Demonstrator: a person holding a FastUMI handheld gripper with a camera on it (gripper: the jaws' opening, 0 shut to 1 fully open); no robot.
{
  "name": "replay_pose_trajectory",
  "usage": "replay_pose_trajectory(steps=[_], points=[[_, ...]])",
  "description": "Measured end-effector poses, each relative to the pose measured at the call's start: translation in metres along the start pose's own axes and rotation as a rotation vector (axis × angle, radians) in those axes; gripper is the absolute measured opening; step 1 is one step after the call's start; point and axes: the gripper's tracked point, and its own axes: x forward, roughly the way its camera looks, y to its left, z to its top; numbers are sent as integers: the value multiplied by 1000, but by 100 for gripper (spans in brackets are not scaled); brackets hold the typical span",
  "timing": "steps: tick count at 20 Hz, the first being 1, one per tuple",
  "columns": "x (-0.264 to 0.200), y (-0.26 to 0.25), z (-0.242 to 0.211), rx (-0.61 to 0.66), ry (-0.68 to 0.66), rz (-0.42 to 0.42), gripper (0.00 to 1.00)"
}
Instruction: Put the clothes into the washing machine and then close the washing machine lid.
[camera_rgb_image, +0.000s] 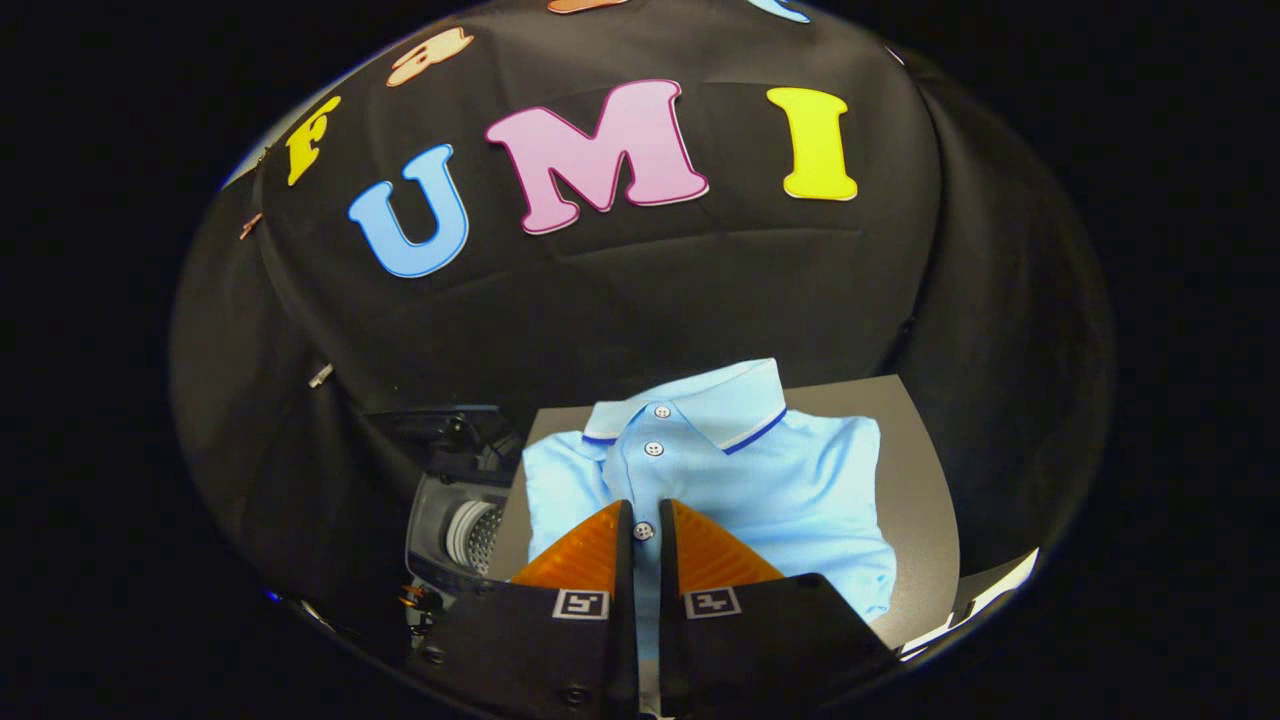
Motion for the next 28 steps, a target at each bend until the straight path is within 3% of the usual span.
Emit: replay_pose_trajectory(steps=[13,20,28], points=[[-15,144,12,-32,-52,165,13],[0,226,-14,-62,-22,233,13],[47,305,-63,-80,66,274,13]])
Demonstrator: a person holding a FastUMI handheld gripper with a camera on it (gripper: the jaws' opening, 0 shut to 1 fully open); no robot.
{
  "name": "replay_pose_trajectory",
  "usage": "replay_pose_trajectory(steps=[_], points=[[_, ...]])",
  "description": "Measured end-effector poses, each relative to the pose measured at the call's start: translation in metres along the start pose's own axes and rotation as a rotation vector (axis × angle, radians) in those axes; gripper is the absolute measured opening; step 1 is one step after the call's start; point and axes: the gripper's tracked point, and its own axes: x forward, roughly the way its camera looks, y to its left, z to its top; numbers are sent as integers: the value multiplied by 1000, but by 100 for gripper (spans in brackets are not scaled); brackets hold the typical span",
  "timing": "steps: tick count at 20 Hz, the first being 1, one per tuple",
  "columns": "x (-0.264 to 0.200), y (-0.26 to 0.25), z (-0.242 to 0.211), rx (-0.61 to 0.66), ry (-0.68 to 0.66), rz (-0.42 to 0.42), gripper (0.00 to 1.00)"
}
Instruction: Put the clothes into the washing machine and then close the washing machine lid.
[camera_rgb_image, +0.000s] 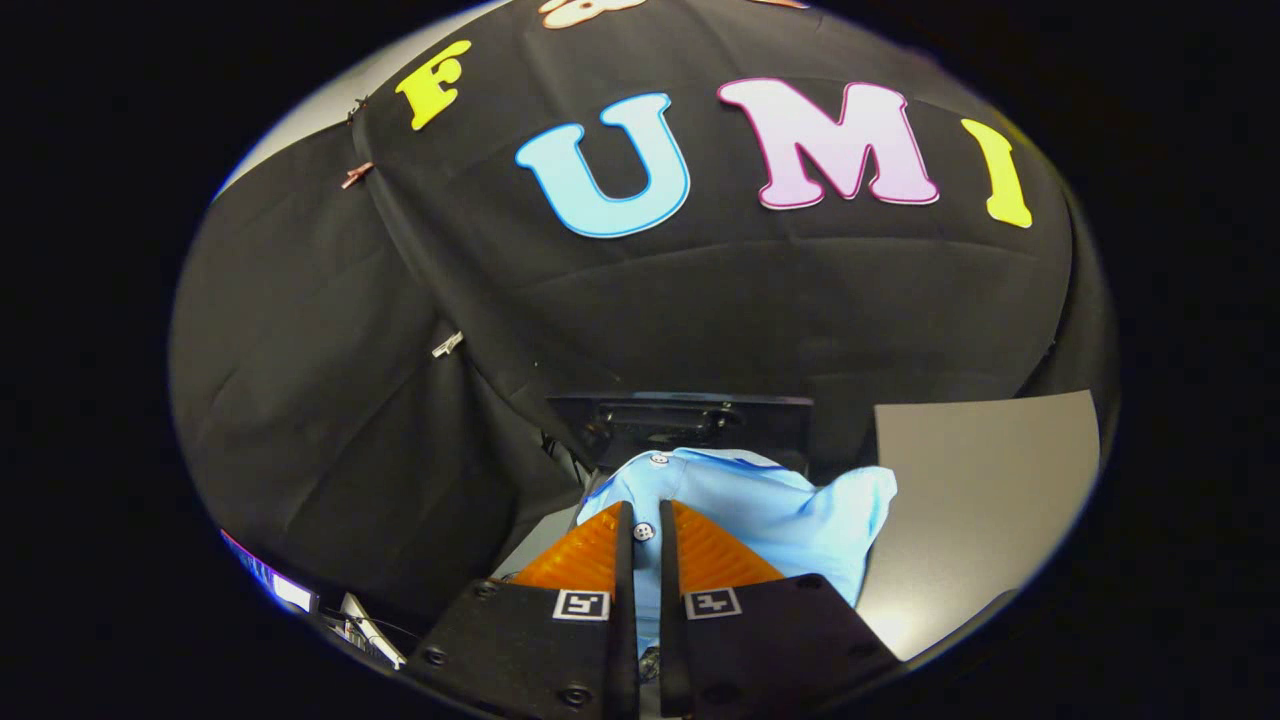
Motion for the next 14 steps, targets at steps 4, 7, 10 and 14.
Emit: replay_pose_trajectory(steps=[4,7,10,14], points=[[38,22,-19,-3,34,1,13],[69,30,-34,1,67,1,13],[103,31,-54,-5,91,-19,13],[150,17,-92,22,144,-49,13]])
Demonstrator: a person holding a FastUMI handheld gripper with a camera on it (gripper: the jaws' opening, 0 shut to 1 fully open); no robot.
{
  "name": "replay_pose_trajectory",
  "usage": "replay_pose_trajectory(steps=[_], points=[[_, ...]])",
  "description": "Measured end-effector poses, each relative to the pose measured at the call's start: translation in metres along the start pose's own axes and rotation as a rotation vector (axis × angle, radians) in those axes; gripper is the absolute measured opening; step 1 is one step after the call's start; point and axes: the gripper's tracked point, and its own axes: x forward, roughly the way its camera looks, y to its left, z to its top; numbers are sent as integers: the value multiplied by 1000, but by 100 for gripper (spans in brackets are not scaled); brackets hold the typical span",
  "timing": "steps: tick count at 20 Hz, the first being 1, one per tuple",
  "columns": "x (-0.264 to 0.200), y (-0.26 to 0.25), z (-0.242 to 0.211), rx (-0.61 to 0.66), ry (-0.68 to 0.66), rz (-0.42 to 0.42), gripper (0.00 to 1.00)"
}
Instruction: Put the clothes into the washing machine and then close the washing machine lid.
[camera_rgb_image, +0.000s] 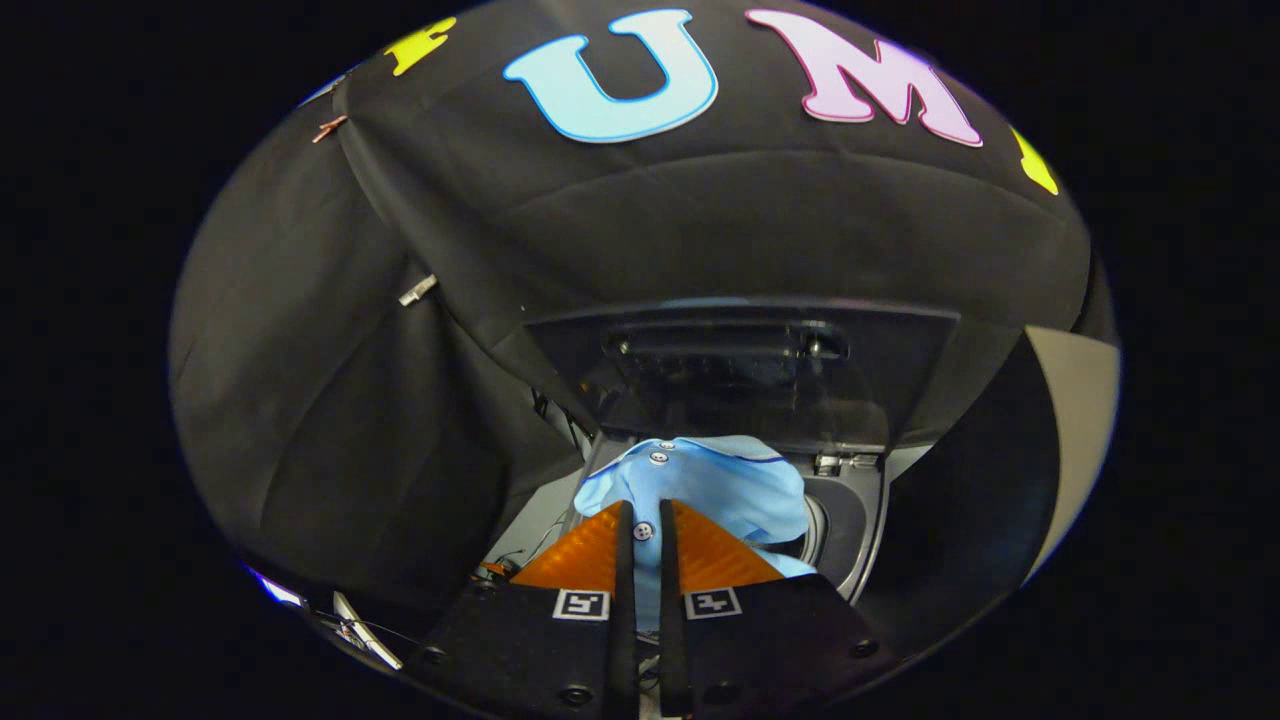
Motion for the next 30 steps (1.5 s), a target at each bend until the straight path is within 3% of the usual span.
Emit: replay_pose_trajectory(steps=[12,22,24,30], points=[[111,-60,-81,39,84,-136,13],[156,-98,-124,41,119,-270,13],[158,-101,-126,44,130,-276,17],[153,-101,-132,17,143,-274,100]])
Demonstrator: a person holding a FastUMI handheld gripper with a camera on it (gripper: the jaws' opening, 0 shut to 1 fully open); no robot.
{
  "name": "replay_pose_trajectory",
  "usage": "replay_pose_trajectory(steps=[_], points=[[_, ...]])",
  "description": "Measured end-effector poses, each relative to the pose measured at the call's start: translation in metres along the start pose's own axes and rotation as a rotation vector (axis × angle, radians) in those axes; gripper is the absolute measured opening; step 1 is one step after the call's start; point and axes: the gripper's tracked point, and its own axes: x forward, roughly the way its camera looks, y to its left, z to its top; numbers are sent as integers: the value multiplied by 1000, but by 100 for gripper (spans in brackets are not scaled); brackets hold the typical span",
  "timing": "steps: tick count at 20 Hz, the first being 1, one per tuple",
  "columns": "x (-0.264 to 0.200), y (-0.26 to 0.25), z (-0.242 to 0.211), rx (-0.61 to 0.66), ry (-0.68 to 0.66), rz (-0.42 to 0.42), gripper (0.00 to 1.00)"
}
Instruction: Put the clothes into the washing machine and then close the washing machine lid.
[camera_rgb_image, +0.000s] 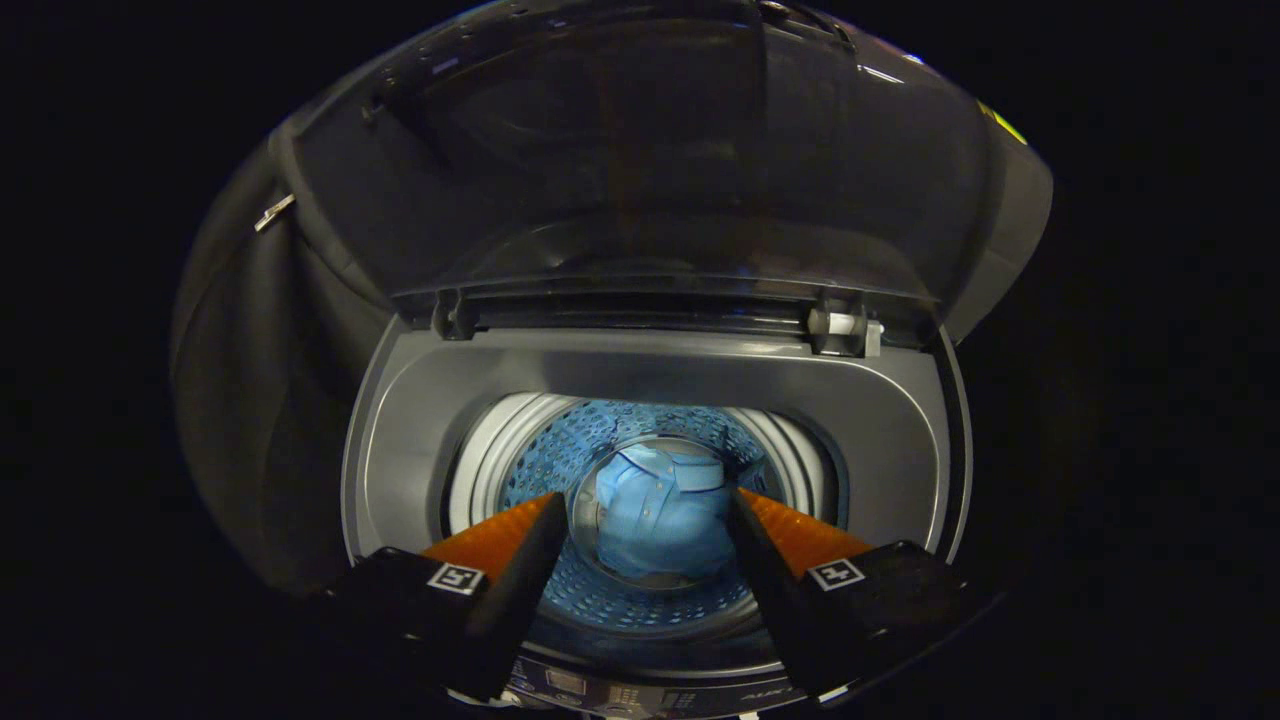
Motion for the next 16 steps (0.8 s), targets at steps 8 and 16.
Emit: replay_pose_trajectory(steps=[8,16], points=[[-11,3,-5,-23,-21,4,100],[-29,12,3,-51,-39,45,100]])
